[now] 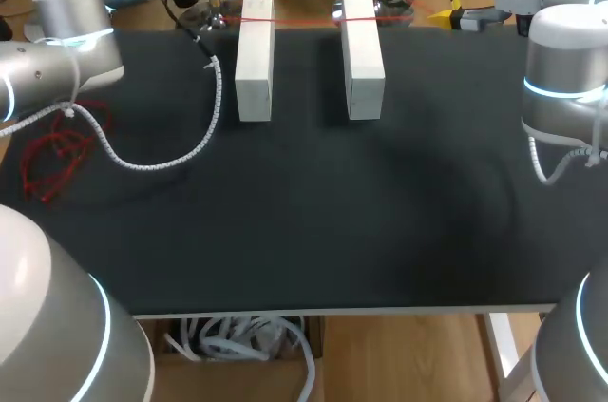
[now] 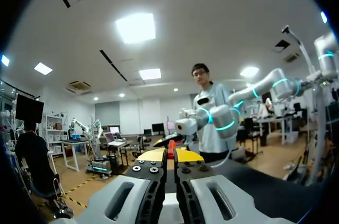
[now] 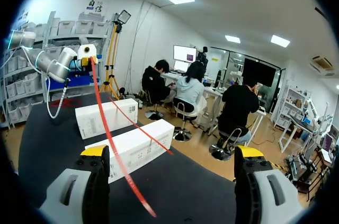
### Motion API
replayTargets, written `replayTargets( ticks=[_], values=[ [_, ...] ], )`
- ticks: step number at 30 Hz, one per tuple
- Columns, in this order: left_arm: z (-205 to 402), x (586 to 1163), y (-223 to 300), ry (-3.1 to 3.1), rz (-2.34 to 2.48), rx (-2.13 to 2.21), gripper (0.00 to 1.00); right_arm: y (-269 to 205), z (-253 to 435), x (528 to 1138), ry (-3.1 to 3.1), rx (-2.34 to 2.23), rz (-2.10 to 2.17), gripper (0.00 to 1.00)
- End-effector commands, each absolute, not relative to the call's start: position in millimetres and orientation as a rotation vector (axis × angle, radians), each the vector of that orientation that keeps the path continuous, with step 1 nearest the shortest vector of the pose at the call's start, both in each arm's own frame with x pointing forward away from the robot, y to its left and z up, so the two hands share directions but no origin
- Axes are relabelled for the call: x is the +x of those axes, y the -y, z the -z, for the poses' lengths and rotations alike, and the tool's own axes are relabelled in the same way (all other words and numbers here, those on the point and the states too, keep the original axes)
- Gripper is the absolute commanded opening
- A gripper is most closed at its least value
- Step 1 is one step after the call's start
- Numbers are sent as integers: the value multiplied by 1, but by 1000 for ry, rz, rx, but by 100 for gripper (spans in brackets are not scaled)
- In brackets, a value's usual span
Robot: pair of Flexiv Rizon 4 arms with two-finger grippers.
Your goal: Grab the tape and strap the tape.
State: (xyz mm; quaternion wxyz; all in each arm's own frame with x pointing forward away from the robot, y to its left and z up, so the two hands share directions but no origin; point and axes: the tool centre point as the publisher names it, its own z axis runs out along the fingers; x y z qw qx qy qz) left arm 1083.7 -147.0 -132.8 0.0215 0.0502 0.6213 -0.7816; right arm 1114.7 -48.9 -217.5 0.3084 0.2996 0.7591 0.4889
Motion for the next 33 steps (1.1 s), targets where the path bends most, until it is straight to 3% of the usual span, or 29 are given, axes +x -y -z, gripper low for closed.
replayTargets(
  ticks=[1, 33],
  values=[
    [127, 1067, 151, -1854, 2312, -70, 0, 49, 217, 1114, -2009, 792, -1291, 100],
    [133, 1058, 161, -1826, 2274, 18, 0, 49, 217, 1114, -2009, 792, -1291, 100]
  ],
)
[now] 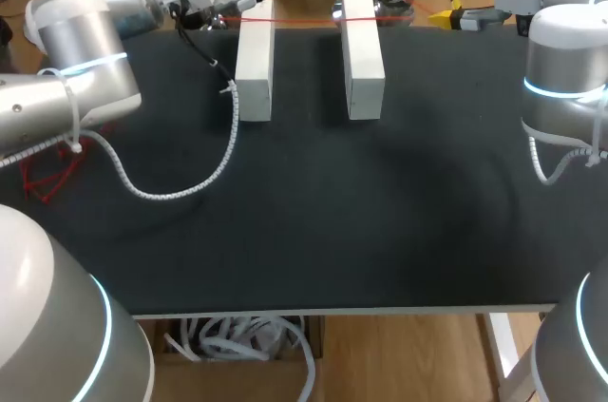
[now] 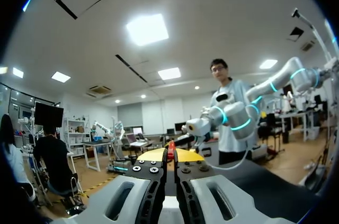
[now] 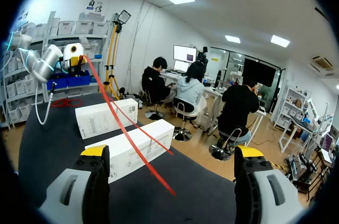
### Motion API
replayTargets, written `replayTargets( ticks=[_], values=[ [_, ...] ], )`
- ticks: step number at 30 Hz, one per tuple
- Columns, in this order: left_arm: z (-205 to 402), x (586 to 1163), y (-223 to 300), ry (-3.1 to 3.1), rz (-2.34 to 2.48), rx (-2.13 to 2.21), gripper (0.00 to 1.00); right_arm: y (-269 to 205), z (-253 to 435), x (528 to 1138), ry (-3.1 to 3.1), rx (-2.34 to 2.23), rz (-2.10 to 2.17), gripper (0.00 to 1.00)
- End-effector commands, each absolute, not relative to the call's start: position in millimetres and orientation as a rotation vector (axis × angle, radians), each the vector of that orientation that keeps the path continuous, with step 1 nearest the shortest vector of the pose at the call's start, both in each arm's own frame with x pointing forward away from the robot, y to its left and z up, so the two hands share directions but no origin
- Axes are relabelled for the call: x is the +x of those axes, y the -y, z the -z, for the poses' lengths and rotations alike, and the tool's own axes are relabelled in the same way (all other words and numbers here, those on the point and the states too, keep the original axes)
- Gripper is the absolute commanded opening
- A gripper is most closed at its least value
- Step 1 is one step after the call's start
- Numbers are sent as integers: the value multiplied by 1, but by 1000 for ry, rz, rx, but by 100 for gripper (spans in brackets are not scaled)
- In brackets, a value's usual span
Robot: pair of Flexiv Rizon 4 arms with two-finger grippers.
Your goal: Grab the tape and strap the tape.
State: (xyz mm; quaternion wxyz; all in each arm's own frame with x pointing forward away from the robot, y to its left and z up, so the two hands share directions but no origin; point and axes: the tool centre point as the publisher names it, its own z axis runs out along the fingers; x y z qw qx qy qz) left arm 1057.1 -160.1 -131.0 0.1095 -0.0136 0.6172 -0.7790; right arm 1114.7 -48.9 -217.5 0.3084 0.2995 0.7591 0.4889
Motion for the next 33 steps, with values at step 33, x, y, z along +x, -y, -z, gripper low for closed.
replayTargets(
  ticks=[33],
  values=[
    [138, 1057, 163, -1951, 2310, 120, 0, 65, 193, 1082, -1977, 1303, -1303, 100]
  ],
)
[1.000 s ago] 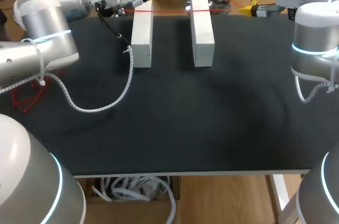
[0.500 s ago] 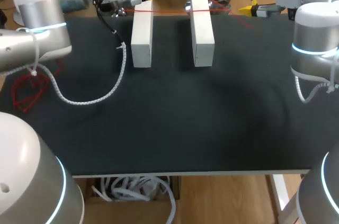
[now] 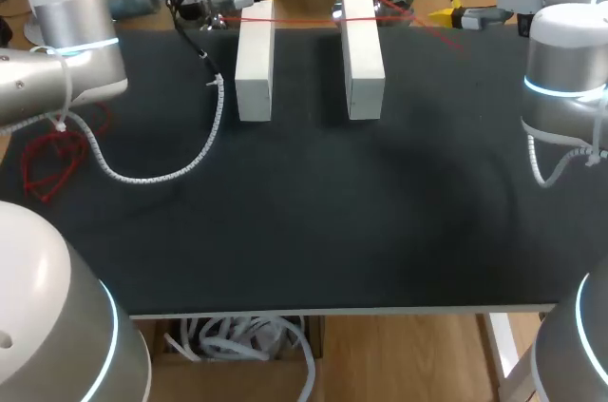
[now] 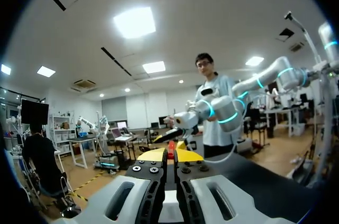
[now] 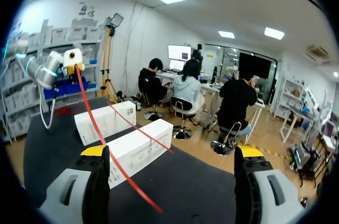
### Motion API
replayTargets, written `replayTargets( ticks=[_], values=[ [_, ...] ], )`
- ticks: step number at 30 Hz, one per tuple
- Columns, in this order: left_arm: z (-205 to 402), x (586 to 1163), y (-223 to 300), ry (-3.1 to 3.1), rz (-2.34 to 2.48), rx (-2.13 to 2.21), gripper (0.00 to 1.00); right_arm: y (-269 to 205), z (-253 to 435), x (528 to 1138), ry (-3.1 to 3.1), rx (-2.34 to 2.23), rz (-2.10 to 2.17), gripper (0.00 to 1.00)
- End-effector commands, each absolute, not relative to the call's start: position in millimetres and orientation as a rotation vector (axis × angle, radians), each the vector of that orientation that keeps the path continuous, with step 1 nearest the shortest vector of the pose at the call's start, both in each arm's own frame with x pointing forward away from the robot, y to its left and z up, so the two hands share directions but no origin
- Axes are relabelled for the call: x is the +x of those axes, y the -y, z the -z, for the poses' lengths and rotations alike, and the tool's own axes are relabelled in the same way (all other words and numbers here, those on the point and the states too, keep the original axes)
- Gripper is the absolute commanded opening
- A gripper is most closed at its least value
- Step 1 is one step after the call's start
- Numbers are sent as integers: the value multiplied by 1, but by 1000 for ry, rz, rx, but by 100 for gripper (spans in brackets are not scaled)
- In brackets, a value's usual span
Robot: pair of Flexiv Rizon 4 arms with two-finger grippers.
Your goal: Grab the tape and strap the tape.
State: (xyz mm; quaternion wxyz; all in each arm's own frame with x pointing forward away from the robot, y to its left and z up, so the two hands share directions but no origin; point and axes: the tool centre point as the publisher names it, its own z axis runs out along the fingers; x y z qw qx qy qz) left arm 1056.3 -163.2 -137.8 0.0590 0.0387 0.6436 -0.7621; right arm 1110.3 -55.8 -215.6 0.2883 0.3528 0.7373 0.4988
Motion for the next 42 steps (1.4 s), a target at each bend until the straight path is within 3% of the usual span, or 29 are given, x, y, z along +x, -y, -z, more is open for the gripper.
replayTargets(
  ticks=[1, 12, 15, 32, 38, 42],
  values=[
    [138, 1057, 163, -1951, 2310, 120, 0, 68, 189, 1076, -1959, 1382, -1298, 100],
    [138, 1057, 163, -1951, 2310, 120, 0, 86, 162, 1006, -1703, 1904, -1598, 100],
    [138, 1057, 163, -1951, 2310, 120, 0, 88, 164, 979, -1690, 1716, -1697, 100],
    [138, 1057, 163, -1951, 2310, 120, 0, 88, 164, 979, -1690, 1716, -1697, 100],
    [138, 1057, 163, -1951, 2310, 120, 0, 73, 172, 961, -1299, 2067, -1249, 100],
    [138, 1057, 163, -1951, 2310, 120, 0, 63, 173, 939, -1135, 2068, -1221, 100]
  ],
)
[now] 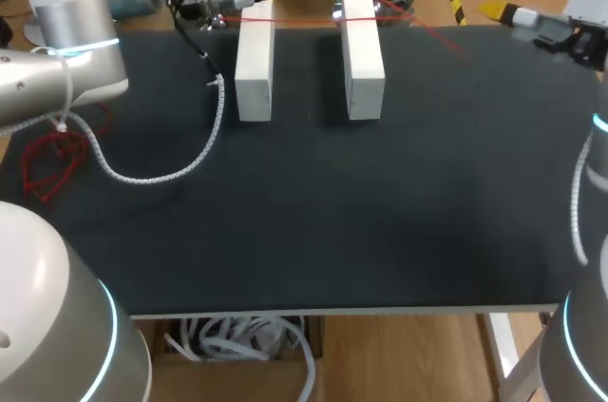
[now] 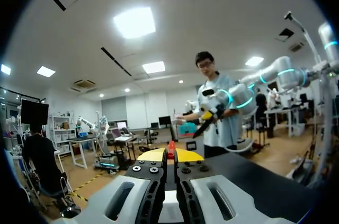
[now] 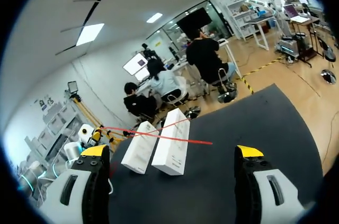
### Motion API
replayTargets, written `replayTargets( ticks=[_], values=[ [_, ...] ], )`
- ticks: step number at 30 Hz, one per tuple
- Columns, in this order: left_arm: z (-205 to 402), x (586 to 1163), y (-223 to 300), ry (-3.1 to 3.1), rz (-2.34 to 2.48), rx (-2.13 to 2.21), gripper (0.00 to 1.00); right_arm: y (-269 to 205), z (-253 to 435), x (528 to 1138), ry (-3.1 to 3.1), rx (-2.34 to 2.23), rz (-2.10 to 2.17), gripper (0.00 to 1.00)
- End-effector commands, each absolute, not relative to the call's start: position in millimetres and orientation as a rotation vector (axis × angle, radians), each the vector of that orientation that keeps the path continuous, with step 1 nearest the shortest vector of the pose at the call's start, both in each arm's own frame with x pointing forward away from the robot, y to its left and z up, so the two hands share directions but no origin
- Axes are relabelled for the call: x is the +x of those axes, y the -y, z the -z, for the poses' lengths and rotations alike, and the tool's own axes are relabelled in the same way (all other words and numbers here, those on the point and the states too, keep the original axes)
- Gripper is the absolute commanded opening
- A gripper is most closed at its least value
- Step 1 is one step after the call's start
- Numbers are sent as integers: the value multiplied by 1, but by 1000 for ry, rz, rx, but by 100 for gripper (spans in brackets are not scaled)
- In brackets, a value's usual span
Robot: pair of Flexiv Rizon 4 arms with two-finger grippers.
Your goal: Grab the tape and strap the tape.
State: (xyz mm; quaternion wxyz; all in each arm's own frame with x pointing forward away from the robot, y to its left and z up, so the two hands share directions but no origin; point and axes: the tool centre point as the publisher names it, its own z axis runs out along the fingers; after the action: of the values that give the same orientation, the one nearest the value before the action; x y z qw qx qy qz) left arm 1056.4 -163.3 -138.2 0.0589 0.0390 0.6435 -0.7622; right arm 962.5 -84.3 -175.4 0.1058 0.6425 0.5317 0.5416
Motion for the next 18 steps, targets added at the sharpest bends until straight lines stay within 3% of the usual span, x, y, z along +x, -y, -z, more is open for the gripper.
replayTargets(
  ticks=[1, 18],
  values=[
    [138, 1057, 163, -1951, 2310, 120, 0, 61, 174, 935, -1087, 2040, -1221, 100],
    [138, 1057, 163, -1951, 2310, 120, 0, 45, 196, 903, -137, 2179, -1573, 100]
  ],
)
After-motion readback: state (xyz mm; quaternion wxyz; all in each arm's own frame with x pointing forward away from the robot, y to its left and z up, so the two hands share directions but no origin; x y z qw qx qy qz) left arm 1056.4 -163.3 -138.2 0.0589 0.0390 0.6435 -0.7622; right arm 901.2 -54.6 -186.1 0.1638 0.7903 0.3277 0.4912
